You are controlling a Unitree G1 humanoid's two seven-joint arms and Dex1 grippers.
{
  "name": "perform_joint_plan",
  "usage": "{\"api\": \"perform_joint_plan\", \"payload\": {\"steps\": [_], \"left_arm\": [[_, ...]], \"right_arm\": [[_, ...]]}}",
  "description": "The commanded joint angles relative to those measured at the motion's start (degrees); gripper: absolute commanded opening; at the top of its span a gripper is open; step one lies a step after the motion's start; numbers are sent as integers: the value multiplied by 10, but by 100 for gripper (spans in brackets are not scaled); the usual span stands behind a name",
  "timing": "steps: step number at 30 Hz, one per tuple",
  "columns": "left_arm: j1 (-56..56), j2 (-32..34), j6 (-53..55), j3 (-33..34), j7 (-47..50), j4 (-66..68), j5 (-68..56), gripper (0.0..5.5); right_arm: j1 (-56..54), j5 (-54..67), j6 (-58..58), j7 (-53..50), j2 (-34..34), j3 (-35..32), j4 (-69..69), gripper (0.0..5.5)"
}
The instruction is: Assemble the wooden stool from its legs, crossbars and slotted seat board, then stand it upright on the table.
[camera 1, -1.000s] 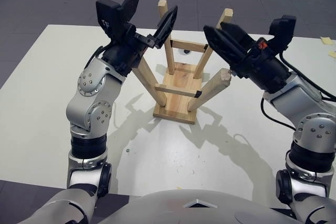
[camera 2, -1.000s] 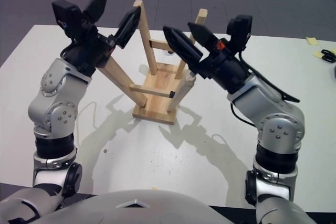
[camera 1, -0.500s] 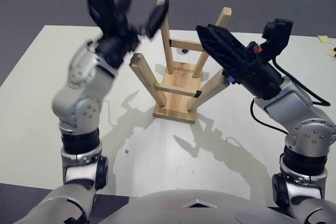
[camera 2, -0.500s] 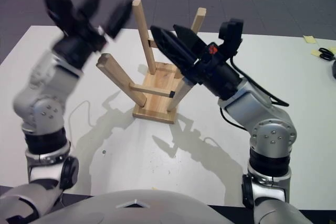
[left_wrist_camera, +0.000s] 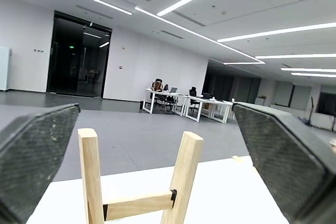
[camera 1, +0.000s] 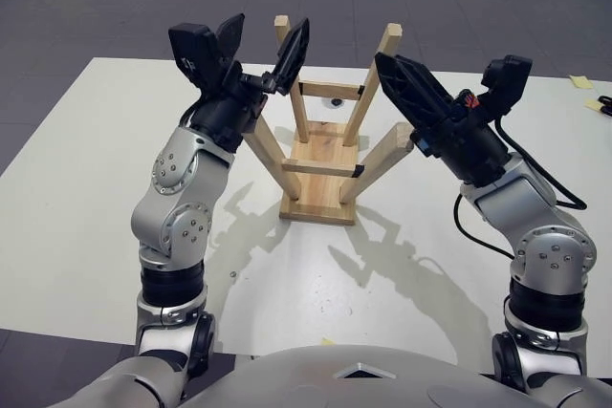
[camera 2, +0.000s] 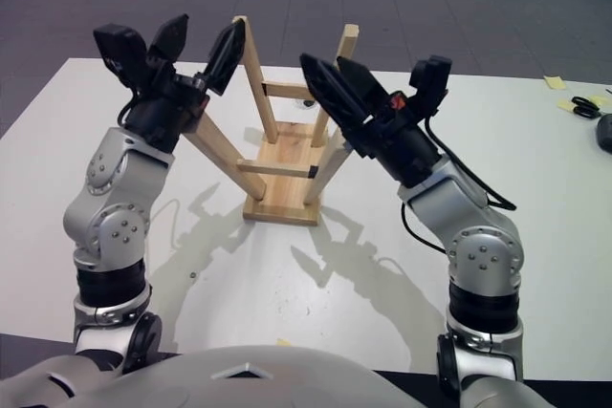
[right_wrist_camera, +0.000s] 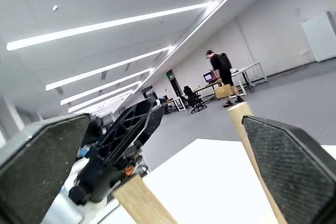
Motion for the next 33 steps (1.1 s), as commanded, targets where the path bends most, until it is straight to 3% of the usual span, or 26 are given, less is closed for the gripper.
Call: {"api": "perform_joint_plan", "payload": {"steps": [1,4,8,12,19,26,33], "left_arm": [[-67,-22,18,47,48,10,-32,540],[-79,7,17,95,82,-18,-17,540],[28,51,25,129,89,-36,40,540],[203,120,47,95,65,-67,142,540],[343,105,52,47,43,-141,177,540],[288,126,100,-50,-52,-204,123,540],[316,178,148,-84,-98,-210,122,540]], "right_arm": [[-73,74,-26,-60,19,-46,11,539],[-51,59,-35,-78,15,-71,12,539],[58,-63,-51,-86,13,-75,18,539],[184,-232,-76,-115,20,-66,17,539],[324,-398,-63,-164,34,-33,-61,539],[246,-440,-45,-37,-6,90,-153,539],[223,-446,-42,-16,-6,63,-127,539]]}}
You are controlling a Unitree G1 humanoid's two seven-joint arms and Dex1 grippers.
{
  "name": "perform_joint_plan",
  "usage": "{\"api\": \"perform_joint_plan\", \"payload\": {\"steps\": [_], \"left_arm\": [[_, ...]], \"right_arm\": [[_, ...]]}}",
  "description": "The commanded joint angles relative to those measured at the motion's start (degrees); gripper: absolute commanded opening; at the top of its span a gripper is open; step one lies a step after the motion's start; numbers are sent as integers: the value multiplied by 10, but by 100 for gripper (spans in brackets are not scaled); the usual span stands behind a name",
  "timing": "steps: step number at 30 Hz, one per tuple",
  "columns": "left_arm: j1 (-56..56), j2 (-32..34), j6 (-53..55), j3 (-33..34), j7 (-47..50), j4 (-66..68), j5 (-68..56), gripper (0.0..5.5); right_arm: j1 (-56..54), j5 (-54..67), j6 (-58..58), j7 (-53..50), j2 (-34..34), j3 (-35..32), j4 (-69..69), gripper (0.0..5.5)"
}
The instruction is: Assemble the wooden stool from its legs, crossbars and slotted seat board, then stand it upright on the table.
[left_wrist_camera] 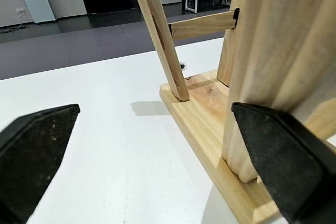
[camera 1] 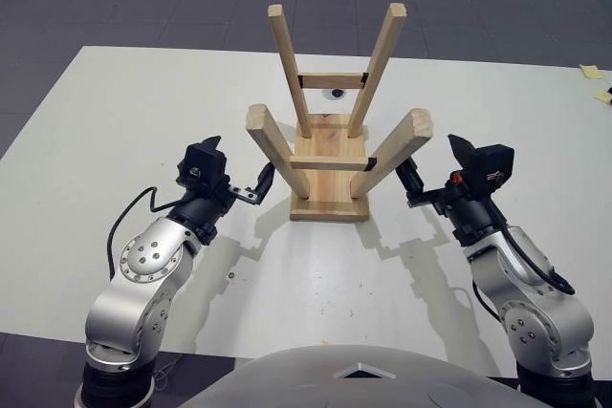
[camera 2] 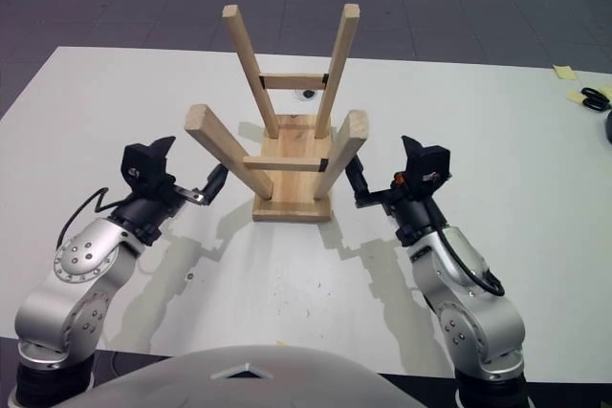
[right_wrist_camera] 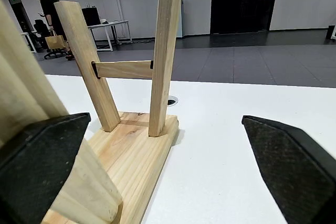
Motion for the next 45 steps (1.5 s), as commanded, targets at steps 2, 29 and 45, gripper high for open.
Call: {"api": "perform_joint_plan", "payload": {"steps": [2,29,45], "left_arm": [[33,28,18,-38,-46,16,0,540],[-99,42,-40,85,-40,196,83,540],[-212,14,-51,89,-64,215,46,540]], "right_arm": [[-20,4,10,37,3,5,6,539],[-73,-28,33,235,-44,35,75,539],[-283,-101,-31,196,67,-3,352,539]]}}
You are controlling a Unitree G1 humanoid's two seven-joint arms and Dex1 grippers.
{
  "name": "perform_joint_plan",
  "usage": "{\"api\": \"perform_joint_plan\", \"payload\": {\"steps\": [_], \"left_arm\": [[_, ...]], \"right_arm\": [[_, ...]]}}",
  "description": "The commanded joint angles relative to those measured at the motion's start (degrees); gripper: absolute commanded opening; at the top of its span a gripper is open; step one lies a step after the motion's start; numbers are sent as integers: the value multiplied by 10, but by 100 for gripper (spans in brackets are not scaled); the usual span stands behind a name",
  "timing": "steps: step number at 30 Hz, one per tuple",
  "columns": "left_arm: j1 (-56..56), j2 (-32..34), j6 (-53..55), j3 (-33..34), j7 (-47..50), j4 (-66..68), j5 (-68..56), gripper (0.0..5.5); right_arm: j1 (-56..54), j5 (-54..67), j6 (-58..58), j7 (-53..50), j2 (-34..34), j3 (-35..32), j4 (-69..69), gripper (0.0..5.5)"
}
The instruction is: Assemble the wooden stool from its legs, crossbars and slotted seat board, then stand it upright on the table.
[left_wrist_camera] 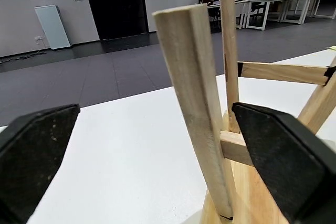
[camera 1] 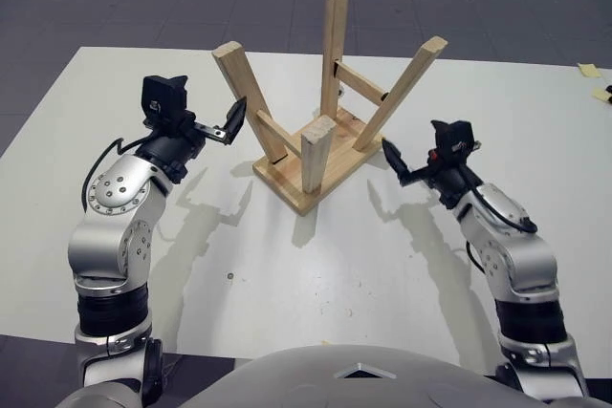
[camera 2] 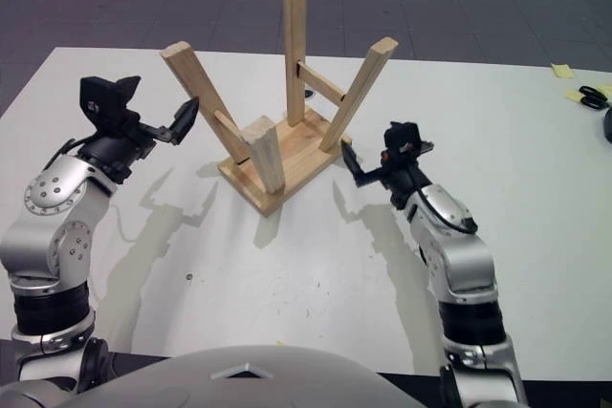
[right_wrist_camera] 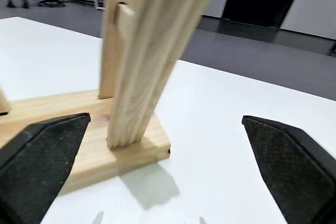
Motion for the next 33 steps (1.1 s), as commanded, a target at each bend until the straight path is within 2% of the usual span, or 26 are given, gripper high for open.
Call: {"api": "perform_joint_plan", "payload": {"steps": [1,4,7,12,16,22,28,33], "left_arm": [[-31,2,-15,-19,2,42,27,540],[-45,-10,-23,-31,3,58,32,540],[-46,-5,-27,-27,-10,63,29,540],[-20,32,-15,34,-39,58,2,540],[-7,41,-16,32,-54,59,0,540],[-11,34,-22,2,-62,72,12,540],[-111,-13,-56,-90,-74,124,43,540],[-175,-34,-85,-129,-99,178,55,540]], "right_arm": [[-101,77,-19,96,51,-17,102,539],[-150,131,4,205,52,-15,169,539],[-150,149,51,307,2,5,184,539],[-34,241,179,422,-116,17,-1,539],[17,285,219,392,-112,14,-96,539],[31,274,199,313,-80,-9,-114,539],[57,270,191,295,-82,-9,-121,539],[67,266,186,282,-78,-4,-123,539]]}}
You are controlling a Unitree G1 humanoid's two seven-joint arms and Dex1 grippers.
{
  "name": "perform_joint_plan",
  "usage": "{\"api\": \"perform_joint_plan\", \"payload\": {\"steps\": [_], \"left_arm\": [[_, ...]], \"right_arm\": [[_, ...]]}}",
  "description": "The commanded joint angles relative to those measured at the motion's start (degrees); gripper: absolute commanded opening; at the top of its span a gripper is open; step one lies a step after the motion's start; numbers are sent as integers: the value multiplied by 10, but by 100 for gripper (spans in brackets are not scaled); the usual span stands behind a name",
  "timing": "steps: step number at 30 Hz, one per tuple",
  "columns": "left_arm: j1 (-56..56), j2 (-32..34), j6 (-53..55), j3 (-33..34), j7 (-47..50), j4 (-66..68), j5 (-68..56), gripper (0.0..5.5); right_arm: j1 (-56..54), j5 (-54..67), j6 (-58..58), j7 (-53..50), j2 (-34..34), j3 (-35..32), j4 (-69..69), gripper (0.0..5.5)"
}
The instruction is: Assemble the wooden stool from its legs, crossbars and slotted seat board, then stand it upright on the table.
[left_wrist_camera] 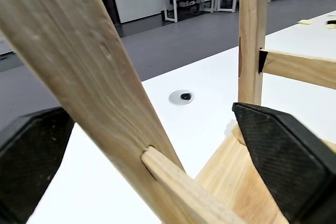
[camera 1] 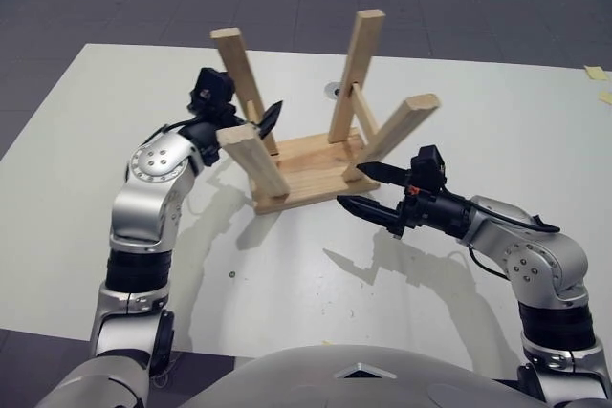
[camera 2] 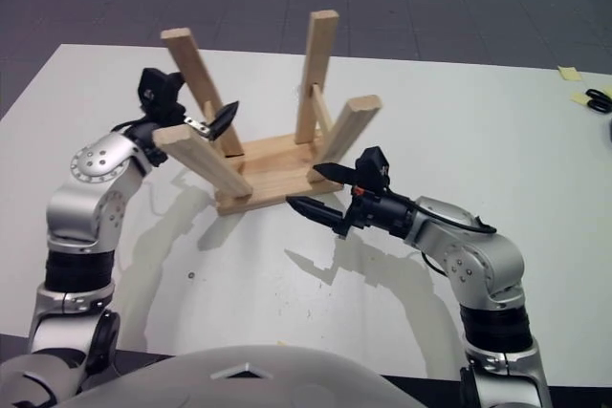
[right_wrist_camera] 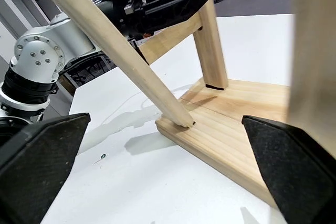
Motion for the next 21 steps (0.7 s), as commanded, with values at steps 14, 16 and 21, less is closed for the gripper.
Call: {"api": "perform_joint_plan", "payload": {"steps": [14,16,21], "left_arm": [[70,104,-36,206,-64,47,-65,540],[120,161,-8,195,-157,51,-88,540],[157,234,37,116,-327,55,-121,540]], "right_arm": [[111,-12,-33,88,-131,-143,112,539],[92,-26,-48,107,-151,-149,141,539],[6,-92,-130,176,-173,-112,253,539]]}}
